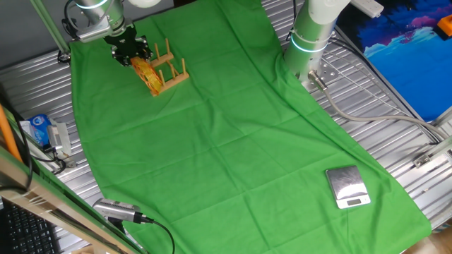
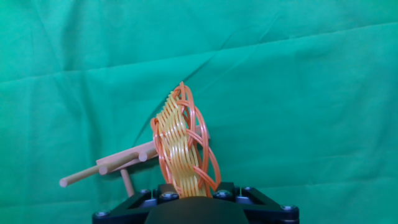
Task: Take the dish off the dish rack
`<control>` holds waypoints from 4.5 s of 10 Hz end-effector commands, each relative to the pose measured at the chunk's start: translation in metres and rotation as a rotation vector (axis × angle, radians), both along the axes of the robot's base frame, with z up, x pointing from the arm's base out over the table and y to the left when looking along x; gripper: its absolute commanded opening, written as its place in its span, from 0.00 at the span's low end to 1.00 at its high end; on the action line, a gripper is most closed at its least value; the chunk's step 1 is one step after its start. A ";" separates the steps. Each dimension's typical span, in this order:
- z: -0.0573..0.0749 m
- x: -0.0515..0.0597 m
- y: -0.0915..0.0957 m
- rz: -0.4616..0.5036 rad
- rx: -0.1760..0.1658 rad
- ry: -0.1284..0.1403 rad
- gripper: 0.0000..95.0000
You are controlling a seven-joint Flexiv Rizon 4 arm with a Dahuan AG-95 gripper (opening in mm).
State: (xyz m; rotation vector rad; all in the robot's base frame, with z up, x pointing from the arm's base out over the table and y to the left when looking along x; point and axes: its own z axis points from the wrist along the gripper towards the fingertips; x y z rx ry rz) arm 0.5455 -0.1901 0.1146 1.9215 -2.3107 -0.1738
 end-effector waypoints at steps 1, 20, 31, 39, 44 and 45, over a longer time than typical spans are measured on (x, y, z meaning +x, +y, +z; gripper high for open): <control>0.007 -0.003 -0.002 -0.054 -0.007 0.030 0.40; 0.030 -0.007 0.003 -0.167 0.063 0.115 0.00; 0.056 -0.014 0.009 -0.214 0.083 0.164 0.00; 0.075 -0.021 0.016 -0.253 0.086 0.191 0.00; 0.097 -0.019 0.026 -0.318 0.075 0.205 0.00; 0.100 -0.018 0.027 -0.328 0.078 0.207 0.00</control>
